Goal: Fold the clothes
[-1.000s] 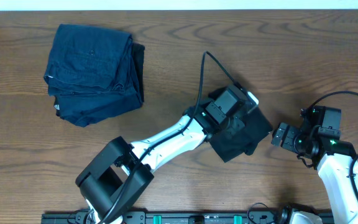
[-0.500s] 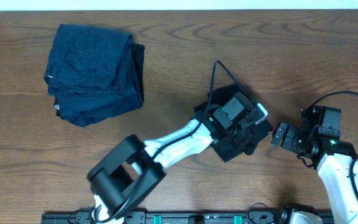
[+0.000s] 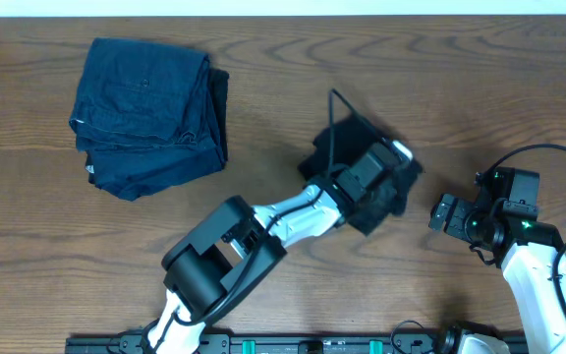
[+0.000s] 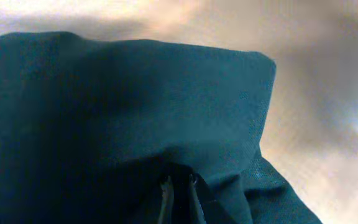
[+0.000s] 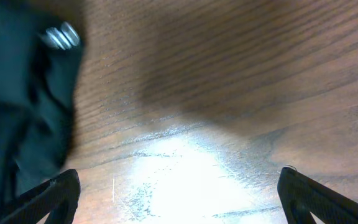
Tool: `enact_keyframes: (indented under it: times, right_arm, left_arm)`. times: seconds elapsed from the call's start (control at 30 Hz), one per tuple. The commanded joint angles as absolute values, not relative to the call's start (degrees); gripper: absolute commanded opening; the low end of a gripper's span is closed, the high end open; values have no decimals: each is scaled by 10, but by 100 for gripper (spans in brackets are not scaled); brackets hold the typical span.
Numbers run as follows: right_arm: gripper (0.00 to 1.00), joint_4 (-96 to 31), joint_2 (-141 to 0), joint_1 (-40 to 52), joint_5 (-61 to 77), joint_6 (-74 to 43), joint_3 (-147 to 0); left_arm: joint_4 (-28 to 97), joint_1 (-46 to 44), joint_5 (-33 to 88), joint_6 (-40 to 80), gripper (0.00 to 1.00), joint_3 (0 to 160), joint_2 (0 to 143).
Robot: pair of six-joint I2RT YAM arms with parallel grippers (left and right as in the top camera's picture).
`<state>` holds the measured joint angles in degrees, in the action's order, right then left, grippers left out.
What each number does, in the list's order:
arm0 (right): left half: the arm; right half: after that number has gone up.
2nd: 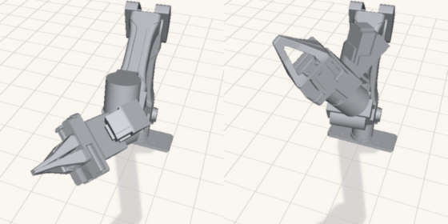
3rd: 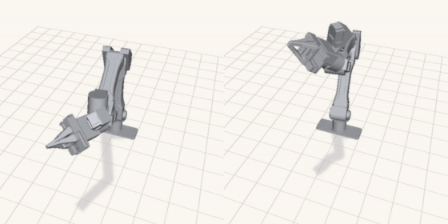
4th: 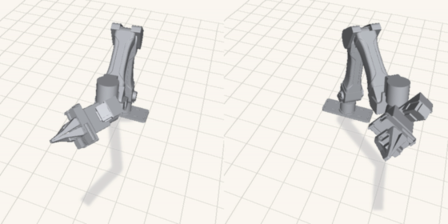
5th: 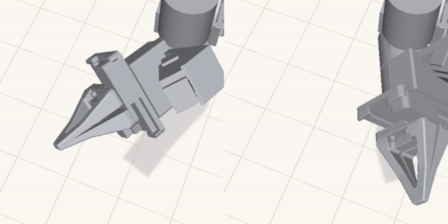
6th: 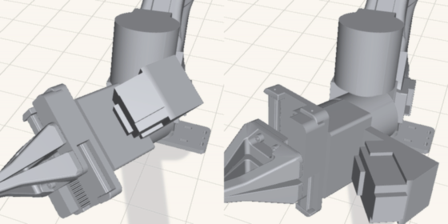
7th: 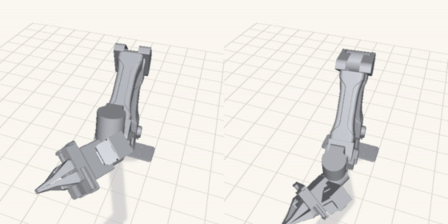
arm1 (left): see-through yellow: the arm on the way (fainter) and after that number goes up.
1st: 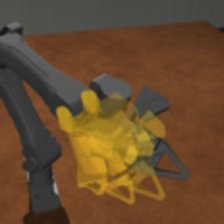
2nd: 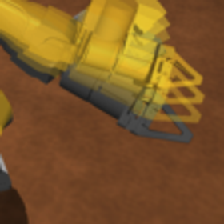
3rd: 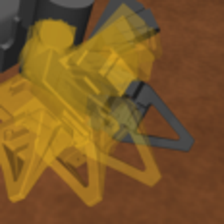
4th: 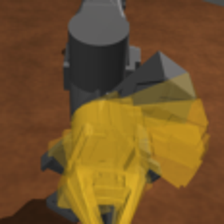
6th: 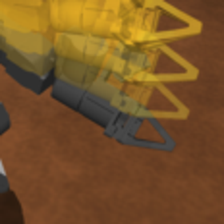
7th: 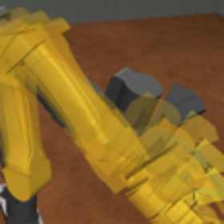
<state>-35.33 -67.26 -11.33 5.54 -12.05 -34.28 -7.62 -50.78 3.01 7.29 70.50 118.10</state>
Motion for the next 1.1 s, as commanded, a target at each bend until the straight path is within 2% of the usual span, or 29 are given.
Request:
enact_keyframes:
  times: [0.0, 0.1, 0.17, 0.43, 0.6, 0.87, 1.07]
  right_arm:
    - [99, -354, -674, -117, 54, -122, -340]
    - [99, -354, -674, -117, 54, -122, -340]
    - [99, -354, -674, -117, 54, -122, -340]
    - [99, -354, -674, -117, 54, -122, -340]
    - [99, -354, -674, -117, 54, -122, -340]
    - [99, -354, -674, -117, 54, -122, -340]
    - [99, -354, -674, -117, 54, -122, -340]
  left_arm:
    - [-85, -473, -61, 209, 13, 702, 1193]
    - [-94, -449, -65, 271, 12, 702, 1193]
    - [-104, -443, -65, 270, 12, 702, 1192]
    - [-104, -440, -67, 155, 13, 703, 1128]
    - [-65, -428, -119, 96, 14, 703, 1052]
    - [22, -331, -86, 97, 14, 703, 1051]
    - [23, -261, -32, 97, 14, 703, 1089]
